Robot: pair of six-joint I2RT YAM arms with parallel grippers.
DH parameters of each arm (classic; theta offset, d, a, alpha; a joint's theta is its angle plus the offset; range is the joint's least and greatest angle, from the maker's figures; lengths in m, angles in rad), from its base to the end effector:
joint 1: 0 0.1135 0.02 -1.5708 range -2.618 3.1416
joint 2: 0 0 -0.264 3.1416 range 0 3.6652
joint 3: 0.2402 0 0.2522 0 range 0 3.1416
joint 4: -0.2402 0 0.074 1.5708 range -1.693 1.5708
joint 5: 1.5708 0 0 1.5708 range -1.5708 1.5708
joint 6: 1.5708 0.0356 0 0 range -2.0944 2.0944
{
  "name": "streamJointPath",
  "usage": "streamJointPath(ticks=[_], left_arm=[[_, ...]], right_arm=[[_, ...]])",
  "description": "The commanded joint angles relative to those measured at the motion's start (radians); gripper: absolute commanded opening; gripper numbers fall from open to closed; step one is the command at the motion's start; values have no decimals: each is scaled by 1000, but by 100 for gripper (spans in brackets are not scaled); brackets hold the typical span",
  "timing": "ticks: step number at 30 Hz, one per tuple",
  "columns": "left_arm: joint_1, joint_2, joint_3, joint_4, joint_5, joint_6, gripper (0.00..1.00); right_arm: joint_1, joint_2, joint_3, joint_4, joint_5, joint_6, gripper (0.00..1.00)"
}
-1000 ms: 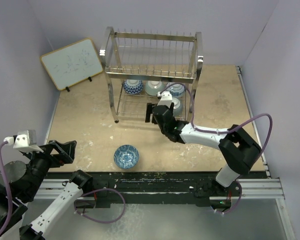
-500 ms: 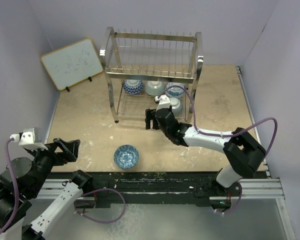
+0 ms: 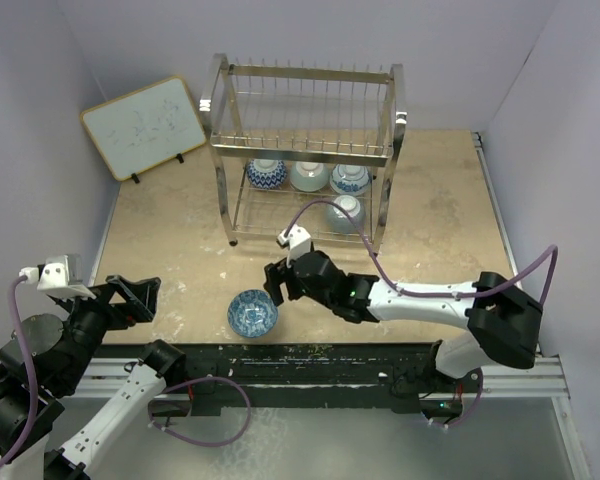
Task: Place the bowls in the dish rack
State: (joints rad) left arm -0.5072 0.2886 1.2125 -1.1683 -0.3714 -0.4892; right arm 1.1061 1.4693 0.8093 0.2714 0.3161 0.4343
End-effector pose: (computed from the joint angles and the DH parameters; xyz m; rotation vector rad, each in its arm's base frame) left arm -0.0194 0.0255 0.3943 -0.2472 1.7970 -0.3738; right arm 0.1548 0.2841 0.2325 -0.4562 1.9541 0.7041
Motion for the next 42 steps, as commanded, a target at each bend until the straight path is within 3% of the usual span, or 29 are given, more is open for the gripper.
streamJointPath(ticks=[1,7,12,20,28,33,36,42], left_arm=[[-5,14,0,39,1,-13,99],[-6,2,16,31,-13,-21,99],[-7,17,89,10,-52,-9,99],[-5,6,126,-15,-50,-20,99],[-6,-20,113,-45,-62,-29,99],[-7,-25,111,-47,-67,-31,99],[-7,-28,110,-50,-69,-31,99],[-7,-28,107,-51,-69,-31,99]], right_arm=[[66,-50,20,-20,-46,-49,81],[225,-8,106,-98,0,-63,81],[293,65,177,-127,-48,-87,80],[345,290,356,-225,-43,-103,78],[347,383,410,-277,35,-93,69],[348,402,411,-287,61,-77,33],[348,394,409,-293,85,-64,20],[348,351,395,-281,69,-7,11]])
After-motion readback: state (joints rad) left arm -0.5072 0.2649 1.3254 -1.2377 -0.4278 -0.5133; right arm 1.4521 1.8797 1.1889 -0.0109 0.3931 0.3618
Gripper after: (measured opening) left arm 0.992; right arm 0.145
